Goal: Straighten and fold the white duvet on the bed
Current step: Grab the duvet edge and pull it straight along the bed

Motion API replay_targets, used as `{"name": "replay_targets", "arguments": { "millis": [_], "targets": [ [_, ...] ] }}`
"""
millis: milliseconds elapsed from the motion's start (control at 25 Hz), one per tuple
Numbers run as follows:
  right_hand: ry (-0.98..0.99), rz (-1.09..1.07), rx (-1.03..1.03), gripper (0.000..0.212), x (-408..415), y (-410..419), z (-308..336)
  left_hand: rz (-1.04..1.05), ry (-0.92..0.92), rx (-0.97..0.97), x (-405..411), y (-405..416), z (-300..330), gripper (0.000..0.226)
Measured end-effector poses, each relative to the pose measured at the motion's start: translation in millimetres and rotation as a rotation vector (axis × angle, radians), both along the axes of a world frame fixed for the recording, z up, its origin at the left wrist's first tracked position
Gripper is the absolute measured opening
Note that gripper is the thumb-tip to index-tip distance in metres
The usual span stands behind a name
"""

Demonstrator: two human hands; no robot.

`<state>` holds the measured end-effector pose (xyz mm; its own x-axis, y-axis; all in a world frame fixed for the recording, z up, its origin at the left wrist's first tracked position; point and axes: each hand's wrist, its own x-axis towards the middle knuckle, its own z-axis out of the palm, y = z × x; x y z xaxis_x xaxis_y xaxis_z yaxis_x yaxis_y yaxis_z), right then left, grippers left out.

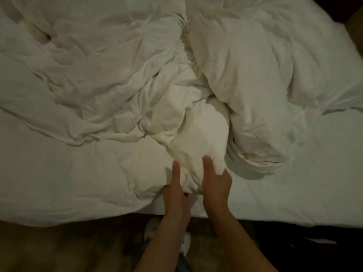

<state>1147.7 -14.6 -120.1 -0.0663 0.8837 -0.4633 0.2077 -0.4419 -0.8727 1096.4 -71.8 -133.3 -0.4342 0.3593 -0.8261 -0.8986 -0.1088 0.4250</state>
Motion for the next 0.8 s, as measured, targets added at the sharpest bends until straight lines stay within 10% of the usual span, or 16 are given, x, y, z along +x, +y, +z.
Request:
{"name": "replay_targets", "arguments": {
  "millis": [320, 560, 800],
  "targets": [
    [0.136, -0.056, -0.250, 0.041, 22.9, -21.4, 6.2, 0.195, 0.203, -0.219, -30.3, -29.9, 22.3, 0.097],
    [-0.152, -0.185, 0.038, 0.079, 42.9, 36.2, 17.3, 0.206, 0.560, -0.241, -103.7, -53.5, 21.4, 0.105],
    [-0.172, -0.222, 0.098, 0.085, 89.1, 63.4, 12.4, -0.056, 0.054, -0.147, 58.7, -30.8, -9.9, 0.068]
  ]
}}
